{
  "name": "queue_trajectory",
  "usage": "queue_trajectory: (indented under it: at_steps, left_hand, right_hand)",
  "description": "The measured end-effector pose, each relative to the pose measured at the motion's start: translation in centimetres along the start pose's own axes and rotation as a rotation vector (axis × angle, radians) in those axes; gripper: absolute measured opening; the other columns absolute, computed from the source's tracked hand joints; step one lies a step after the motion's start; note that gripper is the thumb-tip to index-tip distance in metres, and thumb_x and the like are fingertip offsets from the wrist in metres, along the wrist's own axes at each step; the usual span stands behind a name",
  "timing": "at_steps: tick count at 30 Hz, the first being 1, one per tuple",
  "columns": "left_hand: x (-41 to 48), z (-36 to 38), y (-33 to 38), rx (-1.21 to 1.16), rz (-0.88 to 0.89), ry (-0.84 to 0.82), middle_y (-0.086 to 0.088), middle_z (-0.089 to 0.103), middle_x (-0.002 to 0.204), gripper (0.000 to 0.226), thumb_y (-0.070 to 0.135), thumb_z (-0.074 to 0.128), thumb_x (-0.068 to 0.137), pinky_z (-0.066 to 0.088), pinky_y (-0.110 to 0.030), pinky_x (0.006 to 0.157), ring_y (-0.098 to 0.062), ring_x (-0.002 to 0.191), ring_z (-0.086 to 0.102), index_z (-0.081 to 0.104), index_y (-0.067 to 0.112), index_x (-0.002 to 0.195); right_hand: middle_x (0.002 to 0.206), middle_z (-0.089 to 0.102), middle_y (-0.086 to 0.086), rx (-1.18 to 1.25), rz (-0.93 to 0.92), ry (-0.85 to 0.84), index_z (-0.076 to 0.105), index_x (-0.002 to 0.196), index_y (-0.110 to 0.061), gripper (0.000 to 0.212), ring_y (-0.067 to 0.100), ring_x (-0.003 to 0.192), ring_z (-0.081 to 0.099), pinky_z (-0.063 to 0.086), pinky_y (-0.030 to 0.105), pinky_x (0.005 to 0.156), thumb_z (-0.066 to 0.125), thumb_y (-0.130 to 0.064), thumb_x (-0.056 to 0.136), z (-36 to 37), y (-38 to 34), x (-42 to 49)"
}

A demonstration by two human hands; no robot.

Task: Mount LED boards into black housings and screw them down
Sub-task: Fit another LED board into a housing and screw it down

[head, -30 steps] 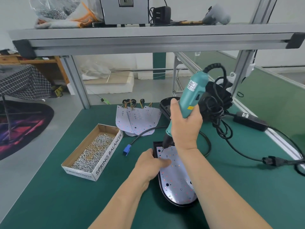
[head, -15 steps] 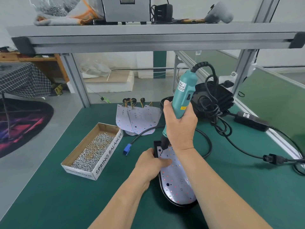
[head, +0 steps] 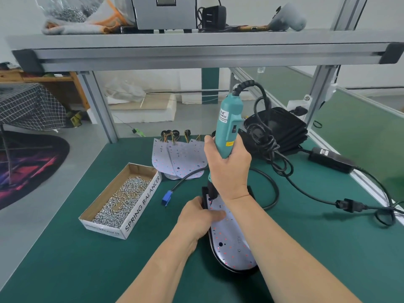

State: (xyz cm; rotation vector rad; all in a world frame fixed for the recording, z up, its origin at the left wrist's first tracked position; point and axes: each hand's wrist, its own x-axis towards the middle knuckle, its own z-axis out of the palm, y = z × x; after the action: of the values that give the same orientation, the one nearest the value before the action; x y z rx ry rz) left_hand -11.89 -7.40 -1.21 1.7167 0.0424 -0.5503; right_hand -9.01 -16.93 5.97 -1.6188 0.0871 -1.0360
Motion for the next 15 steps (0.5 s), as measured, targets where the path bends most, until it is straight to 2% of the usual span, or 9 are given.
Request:
queue_trajectory:
  at_steps: [4,8,15]
  left_hand:
    - [0.06,0.10,-0.16,-0.005,0.007,0.022,0.001,0.078,0.087,0.035,0.018,0.079,0.058,0.059,-0.045,0.089,-0.022,0.086,0.075,0.072,0.015,0.092]
    - [-0.07,0.21,-0.15,-0.014,0.002,0.050,0.000,0.078,0.085,0.038,0.019,0.078,0.055,0.059,-0.047,0.089,-0.023,0.085,0.075,0.072,0.014,0.092]
    - [-0.41,0.39,0.14,-0.015,0.004,0.052,0.002,0.078,0.089,0.042,0.021,0.078,0.055,0.057,-0.046,0.092,-0.022,0.088,0.075,0.073,0.016,0.097]
  right_hand:
    - [0.060,0.053,-0.017,-0.028,0.013,-0.042,0.044,0.072,-0.030,0.028,0.009,0.053,0.047,0.042,0.023,0.055,0.069,-0.036,0.082,0.24,0.19,-0.11]
    - [0.061,0.055,-0.022,-0.049,0.024,-0.074,0.044,0.071,-0.030,0.028,0.007,0.053,0.047,0.039,0.019,0.055,0.069,-0.035,0.082,0.47,0.32,-0.22]
    - [0.055,0.049,-0.019,0.033,0.130,-0.029,0.046,0.071,-0.029,0.026,0.008,0.052,0.043,0.040,0.023,0.056,0.069,-0.036,0.080,-0.19,0.50,0.14]
